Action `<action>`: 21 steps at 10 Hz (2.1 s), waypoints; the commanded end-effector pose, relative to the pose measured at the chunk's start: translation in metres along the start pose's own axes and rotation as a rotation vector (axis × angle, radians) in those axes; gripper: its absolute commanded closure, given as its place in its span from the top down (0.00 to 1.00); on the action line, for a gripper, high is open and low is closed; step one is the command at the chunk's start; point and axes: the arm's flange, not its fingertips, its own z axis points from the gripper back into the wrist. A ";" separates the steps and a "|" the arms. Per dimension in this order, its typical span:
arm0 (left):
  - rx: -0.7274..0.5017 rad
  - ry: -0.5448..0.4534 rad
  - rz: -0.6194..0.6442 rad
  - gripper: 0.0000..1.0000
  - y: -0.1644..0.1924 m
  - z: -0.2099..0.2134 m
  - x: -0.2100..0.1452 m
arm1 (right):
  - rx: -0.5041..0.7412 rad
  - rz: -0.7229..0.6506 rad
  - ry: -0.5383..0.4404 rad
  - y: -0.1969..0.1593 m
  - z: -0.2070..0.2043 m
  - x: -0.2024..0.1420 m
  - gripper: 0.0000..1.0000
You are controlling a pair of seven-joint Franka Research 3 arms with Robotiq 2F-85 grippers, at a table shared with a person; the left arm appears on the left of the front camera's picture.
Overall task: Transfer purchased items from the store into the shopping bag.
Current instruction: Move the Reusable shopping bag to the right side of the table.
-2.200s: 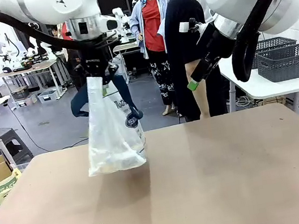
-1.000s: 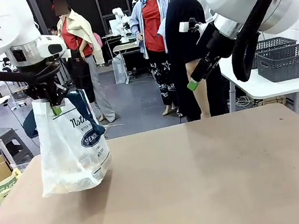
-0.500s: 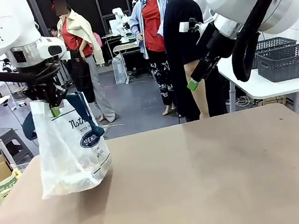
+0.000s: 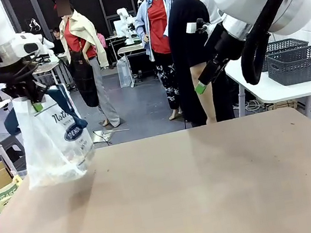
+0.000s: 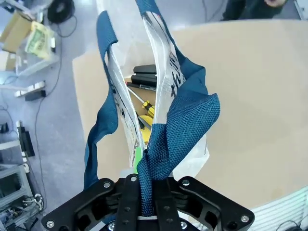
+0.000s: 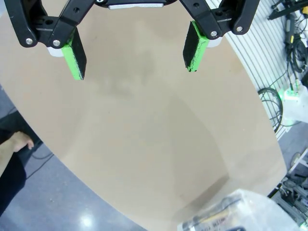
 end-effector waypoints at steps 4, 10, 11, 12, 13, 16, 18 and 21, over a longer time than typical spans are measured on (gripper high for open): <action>0.046 -0.125 -0.015 0.00 0.071 -0.013 -0.013 | -0.001 -0.010 0.018 0.000 -0.001 0.003 1.00; 0.021 -0.067 -0.008 0.00 0.111 -0.062 -0.061 | -0.001 -0.010 0.018 0.000 -0.001 0.003 1.00; 0.015 -0.061 -0.008 0.00 0.114 -0.070 -0.069 | -0.001 -0.010 0.018 0.000 -0.001 0.003 1.00; 0.002 -0.039 -0.003 0.00 0.116 -0.080 -0.078 | -0.001 -0.010 0.018 0.000 -0.001 0.003 1.00; 0.000 -0.009 -0.009 0.00 0.116 -0.085 -0.084 | -0.001 -0.010 0.018 0.000 -0.001 0.003 1.00; 0.009 0.017 0.012 0.00 0.111 -0.091 -0.080 | -0.001 -0.010 0.018 0.000 -0.001 0.003 1.00; 0.009 0.017 0.012 0.00 0.111 -0.091 -0.080 | -0.001 -0.010 0.018 0.000 -0.001 0.003 1.00; 0.009 0.017 0.012 0.00 0.111 -0.091 -0.080 | -0.001 -0.010 0.018 0.000 -0.001 0.003 1.00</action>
